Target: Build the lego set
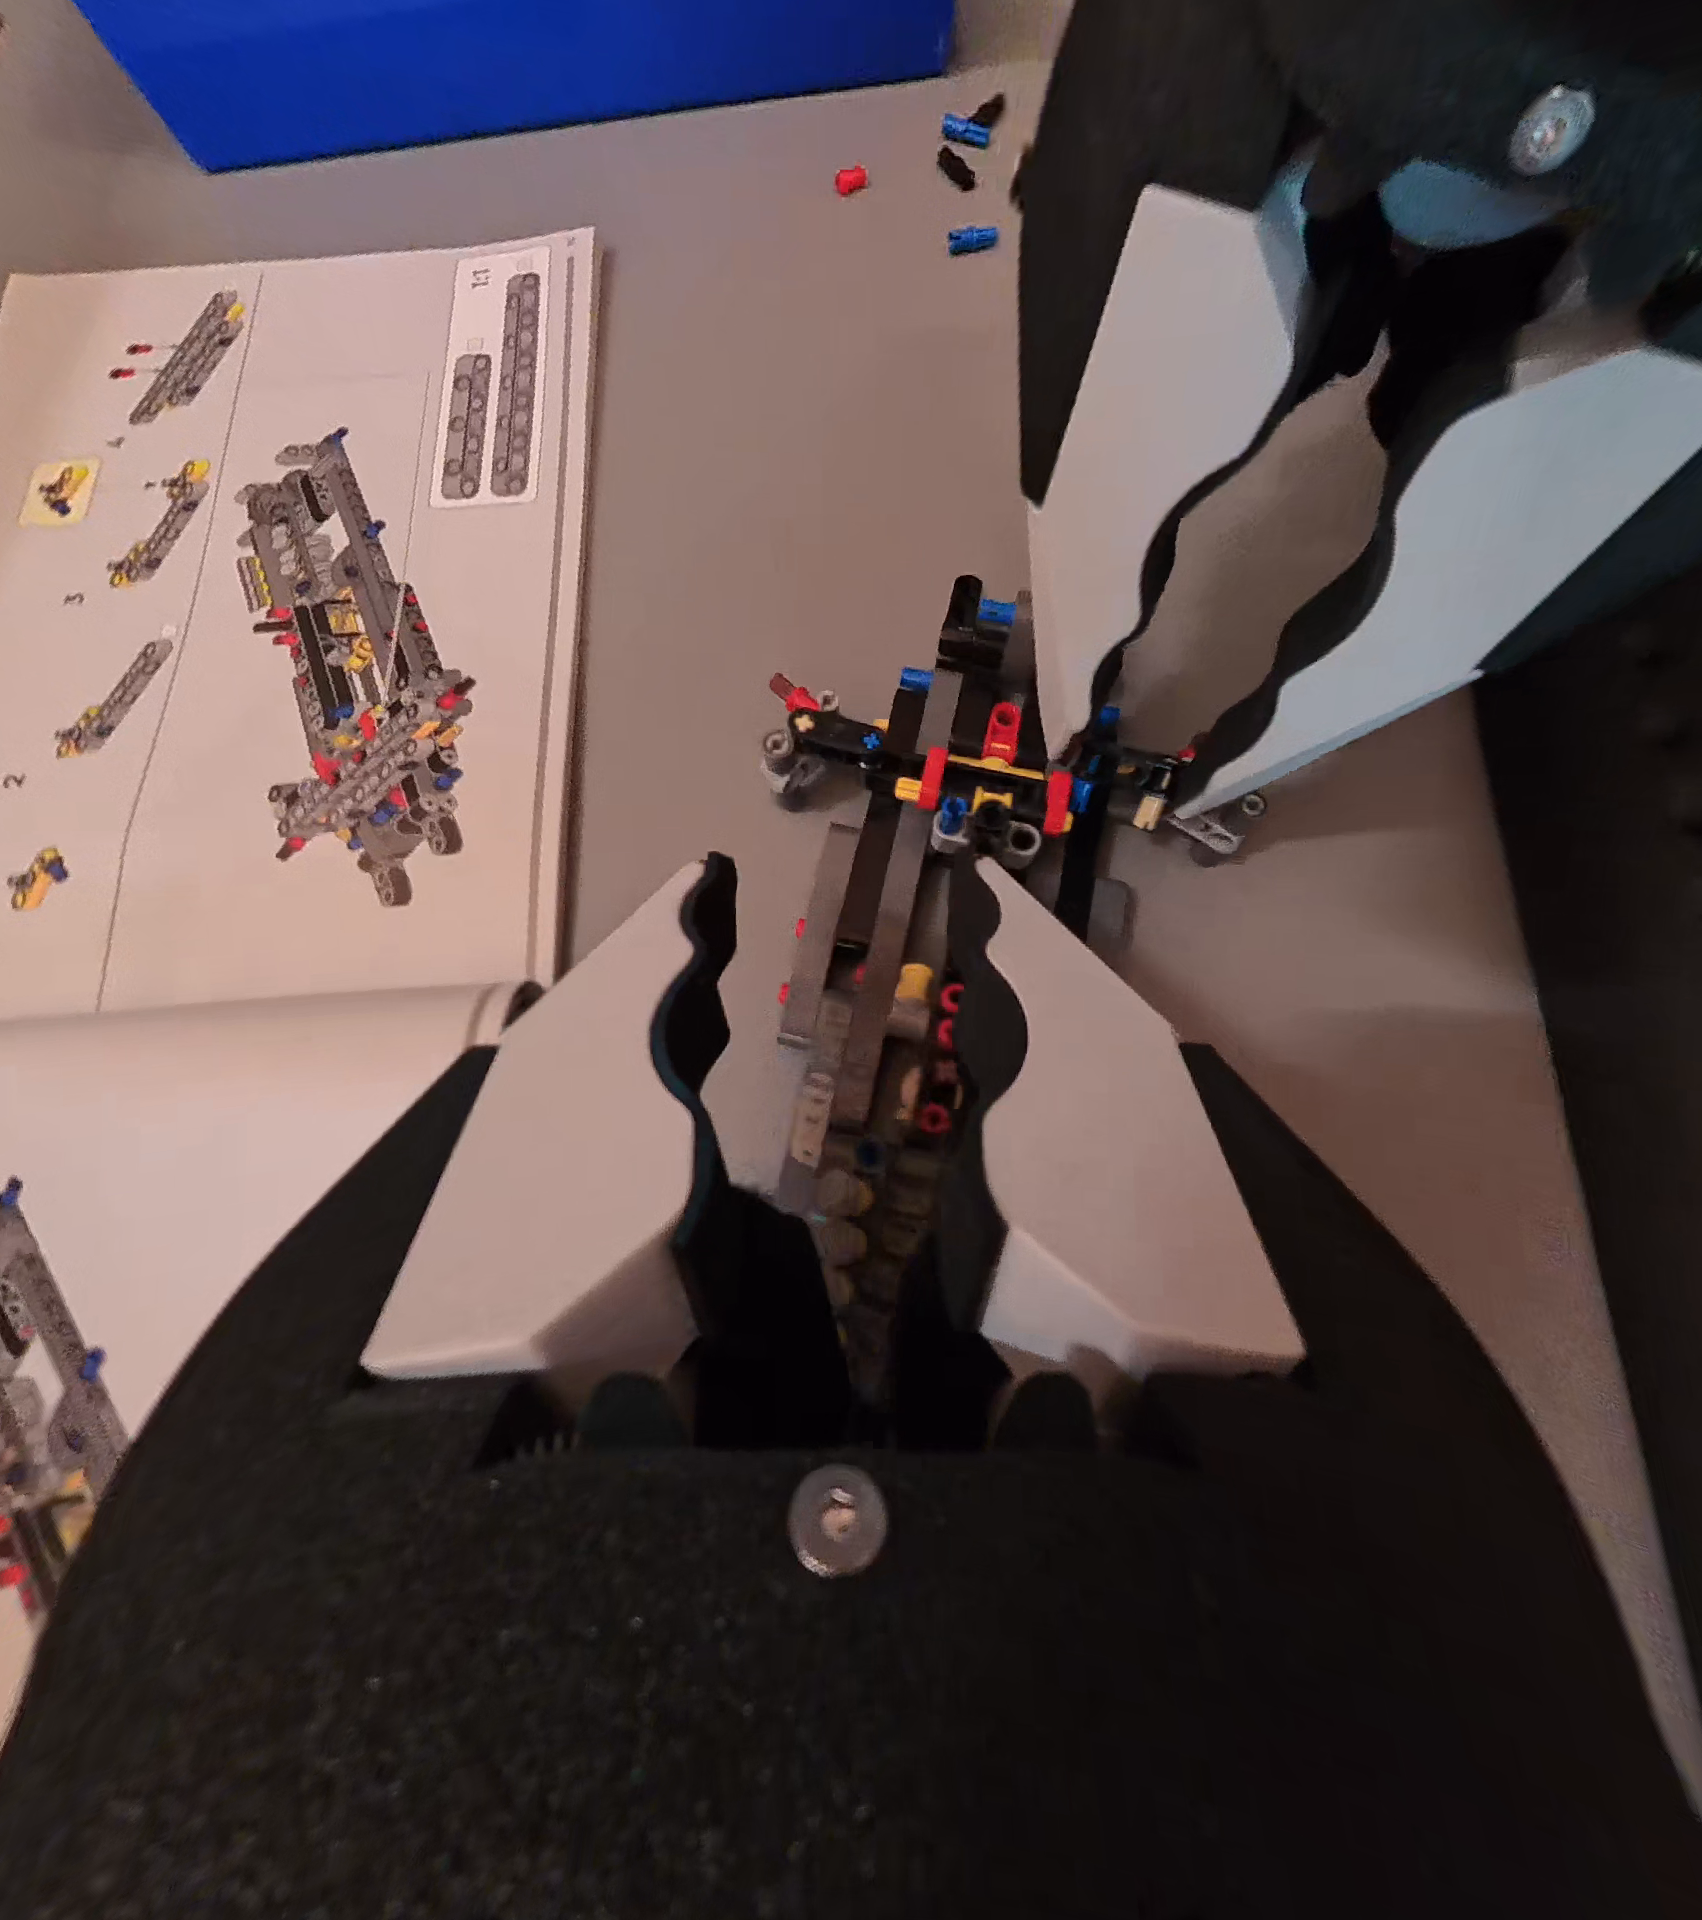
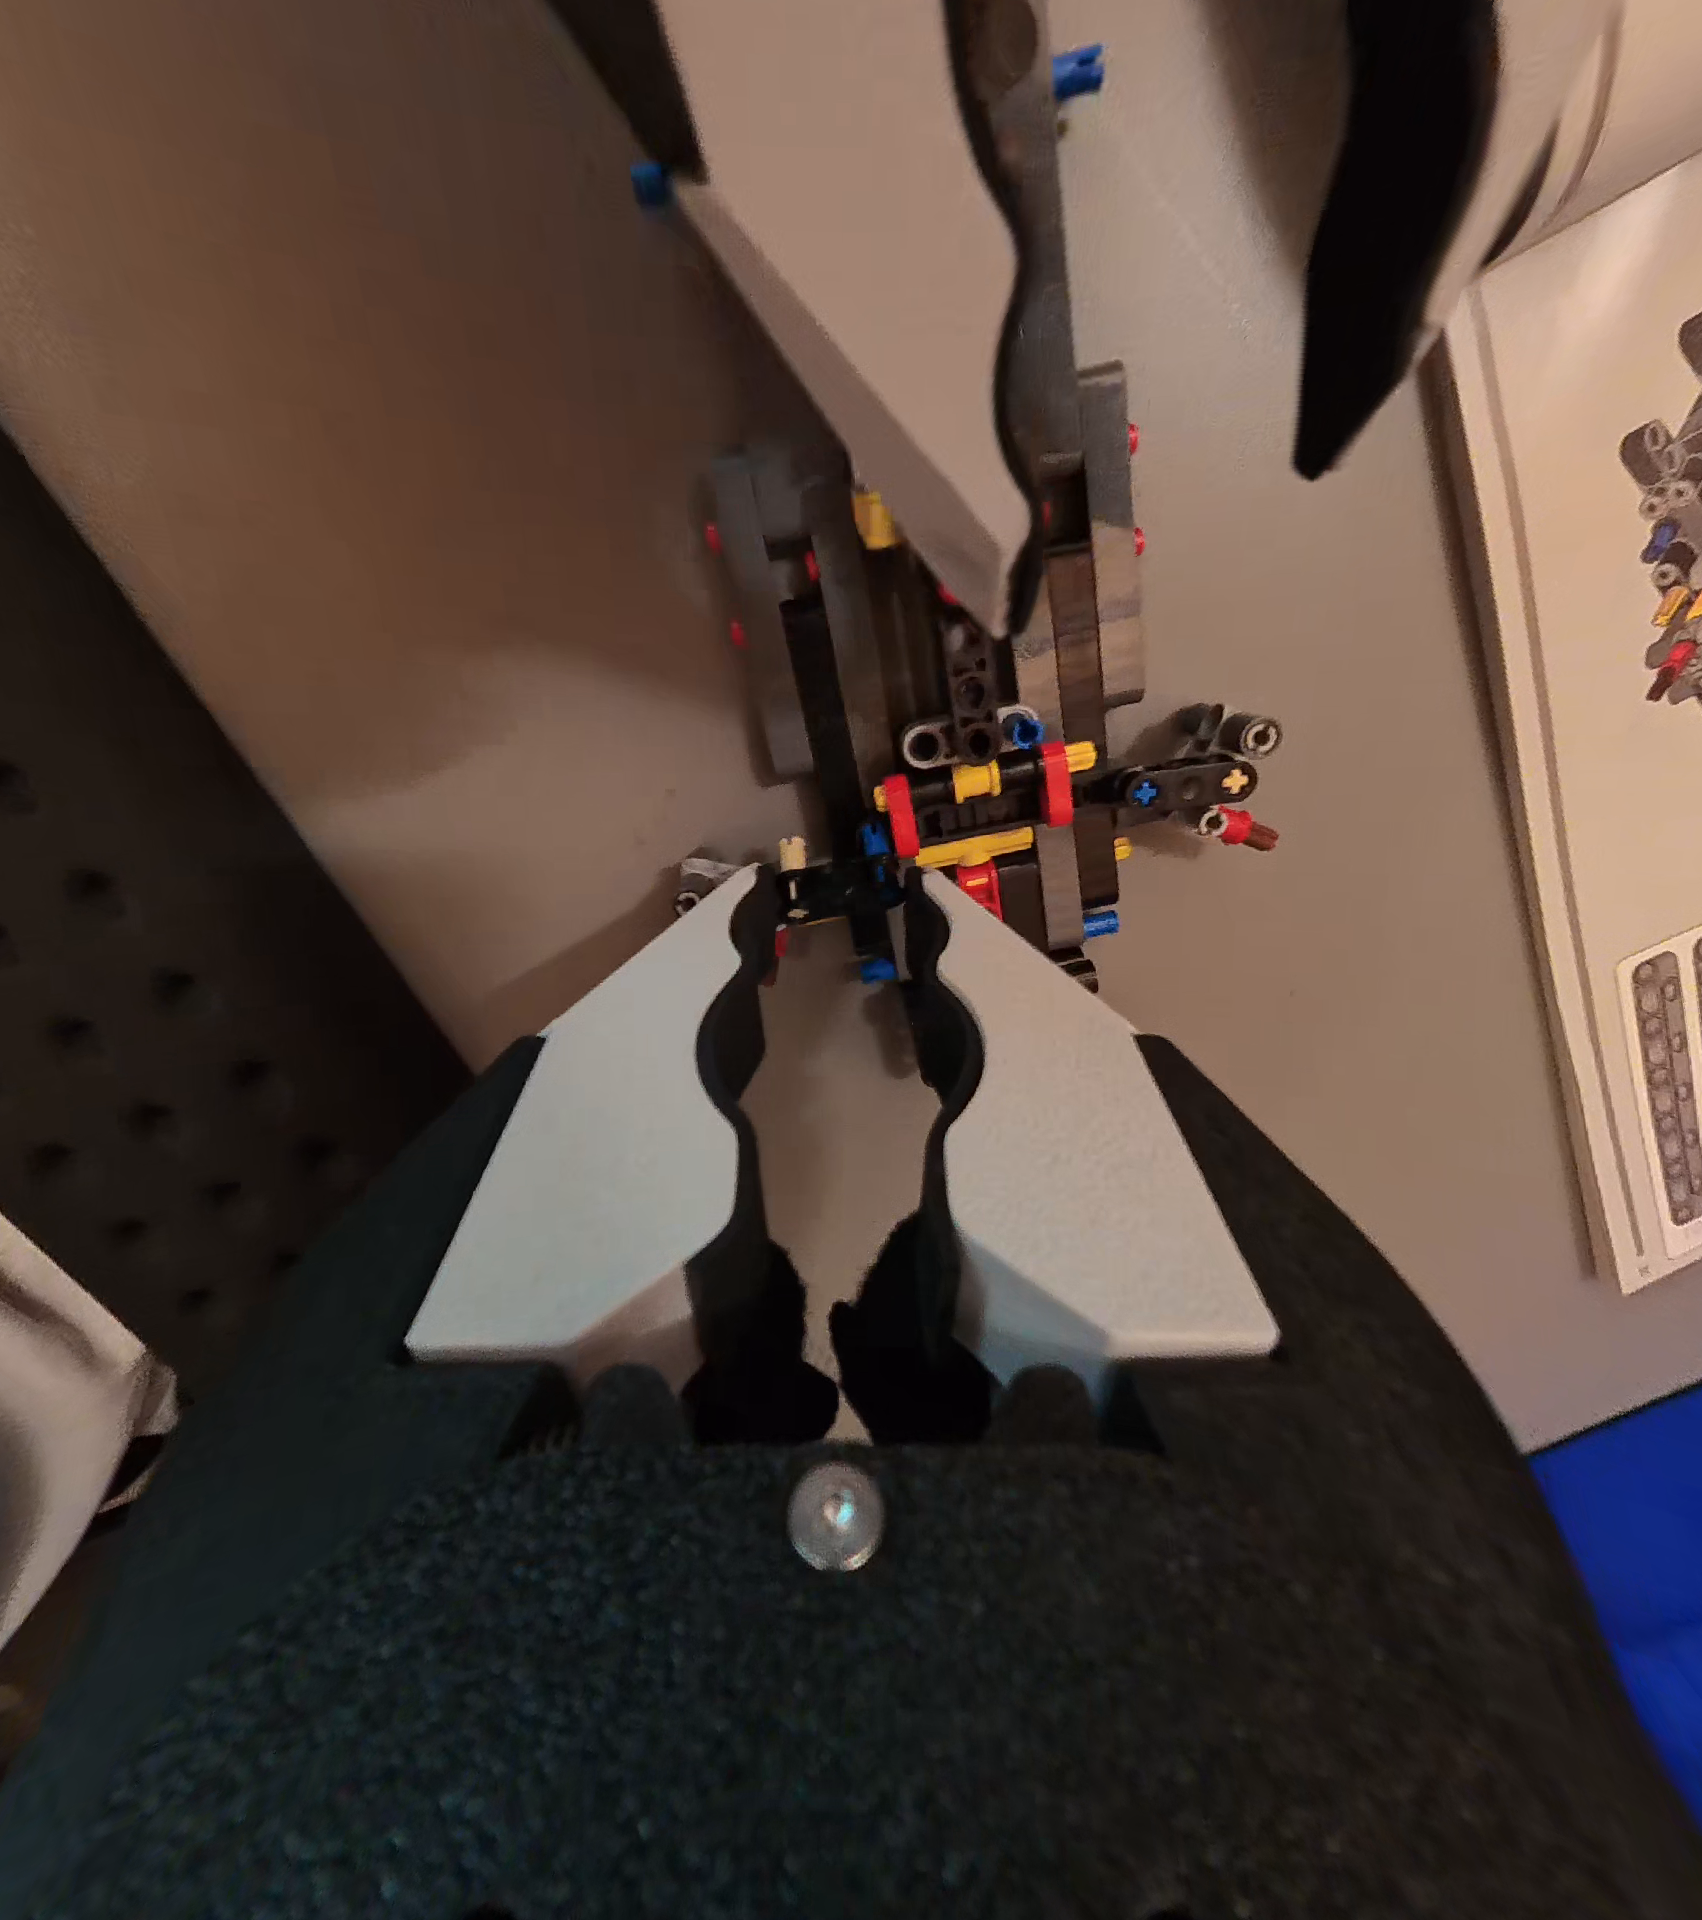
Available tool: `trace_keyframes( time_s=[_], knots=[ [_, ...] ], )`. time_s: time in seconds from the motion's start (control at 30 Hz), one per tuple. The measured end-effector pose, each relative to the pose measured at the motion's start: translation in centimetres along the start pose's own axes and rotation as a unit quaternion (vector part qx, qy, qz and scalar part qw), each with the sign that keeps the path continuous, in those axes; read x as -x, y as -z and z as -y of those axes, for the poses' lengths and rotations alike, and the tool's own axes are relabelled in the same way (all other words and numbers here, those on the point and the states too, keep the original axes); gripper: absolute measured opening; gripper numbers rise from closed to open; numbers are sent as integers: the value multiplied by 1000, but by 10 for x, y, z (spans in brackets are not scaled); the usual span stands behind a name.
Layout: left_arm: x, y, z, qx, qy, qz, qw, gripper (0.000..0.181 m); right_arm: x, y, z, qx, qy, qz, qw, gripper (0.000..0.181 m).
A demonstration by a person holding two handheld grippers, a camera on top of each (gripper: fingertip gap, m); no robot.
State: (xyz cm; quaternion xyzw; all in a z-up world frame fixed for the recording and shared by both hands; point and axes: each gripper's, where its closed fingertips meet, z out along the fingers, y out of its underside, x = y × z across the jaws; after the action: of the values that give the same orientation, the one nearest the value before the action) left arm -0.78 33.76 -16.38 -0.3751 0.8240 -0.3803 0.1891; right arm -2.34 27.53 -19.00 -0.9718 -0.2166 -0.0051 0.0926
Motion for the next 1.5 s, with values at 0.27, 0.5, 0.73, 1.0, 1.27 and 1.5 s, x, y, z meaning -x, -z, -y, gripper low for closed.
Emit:
trace_keyframes(
  time_s=[0.27,0.5,0.73,1.0,1.27,1.5],
  knots=[
    [-7,-22,13,7,-13,-140,990,78,0,1,2,-33,-7,9,999,23],
    [-18,-35,0,35,10,-211,977,85,0,1,1,-76,-16,20,997,23],
    [-24,-40,2,39,7,-220,975,84,0,1,2,-88,-23,31,995,23],
    [-13,-30,9,12,22,-199,980,81,1,8,6,-123,-25,48,991,25],
    [-16,3,-7,18,13,-132,991,55,-46,38,13,-273,-41,79,958,32],
    [-25,-11,-20,67,-1,-102,993,41,-71,-1,12,-296,36,145,943,27]
  ],
)
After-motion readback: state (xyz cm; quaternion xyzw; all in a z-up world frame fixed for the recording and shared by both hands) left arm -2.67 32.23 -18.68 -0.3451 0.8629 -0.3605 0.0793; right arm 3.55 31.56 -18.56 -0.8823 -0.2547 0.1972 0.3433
